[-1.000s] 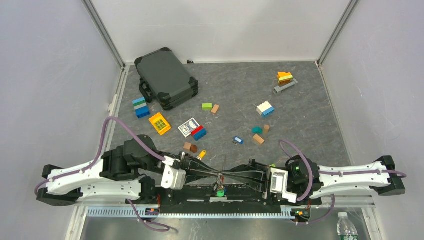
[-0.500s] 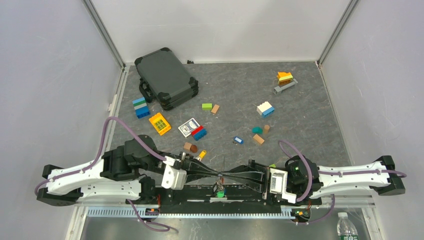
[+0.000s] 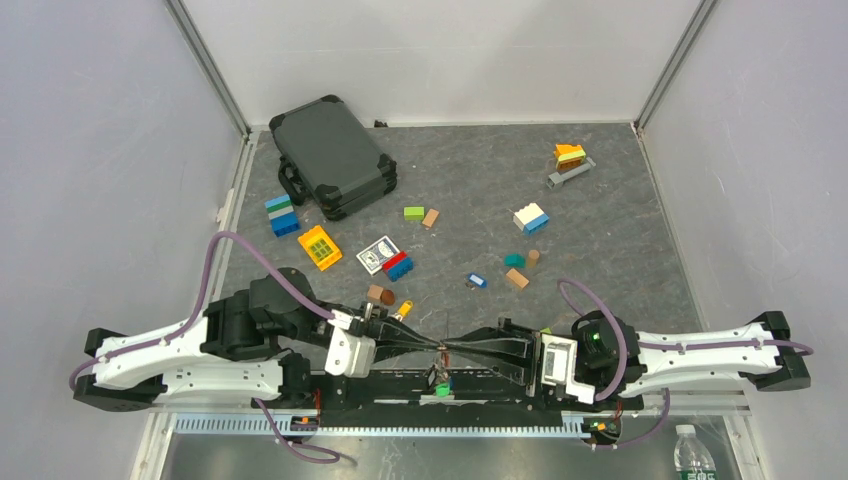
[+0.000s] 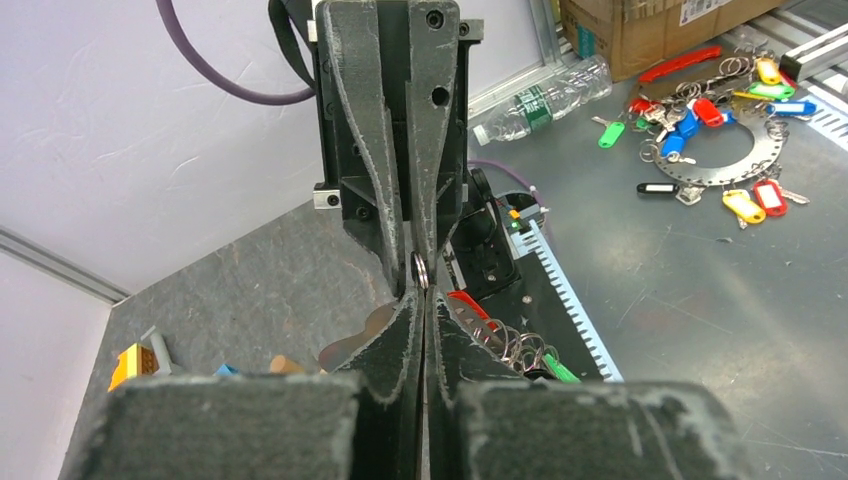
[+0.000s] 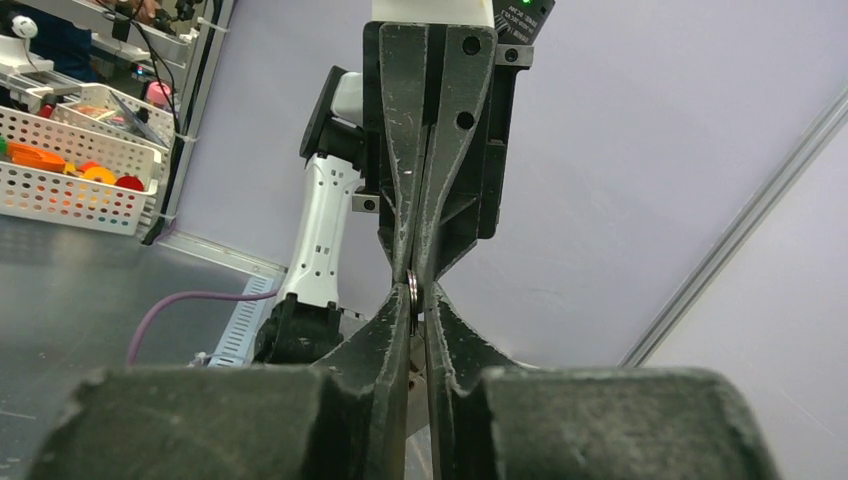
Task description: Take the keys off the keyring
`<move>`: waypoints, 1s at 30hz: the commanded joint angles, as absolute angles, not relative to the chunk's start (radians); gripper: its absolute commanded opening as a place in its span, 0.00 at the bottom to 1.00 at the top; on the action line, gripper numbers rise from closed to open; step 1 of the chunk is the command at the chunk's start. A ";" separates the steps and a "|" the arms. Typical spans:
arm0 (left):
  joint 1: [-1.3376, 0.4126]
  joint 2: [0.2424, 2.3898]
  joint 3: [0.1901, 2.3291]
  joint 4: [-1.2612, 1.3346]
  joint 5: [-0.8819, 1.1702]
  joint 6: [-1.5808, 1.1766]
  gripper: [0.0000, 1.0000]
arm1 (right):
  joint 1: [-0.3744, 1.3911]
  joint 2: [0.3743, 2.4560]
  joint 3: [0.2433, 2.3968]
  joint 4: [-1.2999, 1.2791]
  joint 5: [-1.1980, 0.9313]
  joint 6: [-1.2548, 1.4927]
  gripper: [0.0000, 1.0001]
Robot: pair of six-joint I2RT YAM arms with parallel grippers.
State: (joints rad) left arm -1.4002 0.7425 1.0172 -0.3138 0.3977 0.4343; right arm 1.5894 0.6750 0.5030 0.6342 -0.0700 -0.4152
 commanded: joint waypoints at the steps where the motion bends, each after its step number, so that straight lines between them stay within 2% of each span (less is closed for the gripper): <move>1: -1.405 0.748 1.043 -0.337 0.361 0.450 0.02 | 1.589 0.647 0.532 0.672 -0.032 -0.402 0.26; 5: -1.405 0.739 1.045 -0.339 0.349 0.449 0.02 | 1.589 0.622 0.517 0.662 -0.031 -0.402 0.36; 19: -1.405 0.691 1.027 -0.354 0.371 0.517 0.02 | 1.589 0.607 0.557 0.445 -0.046 -0.373 0.34; 30: -1.405 0.655 1.067 -0.532 0.438 0.864 0.02 | 1.588 0.583 0.538 0.410 -0.009 -0.411 0.36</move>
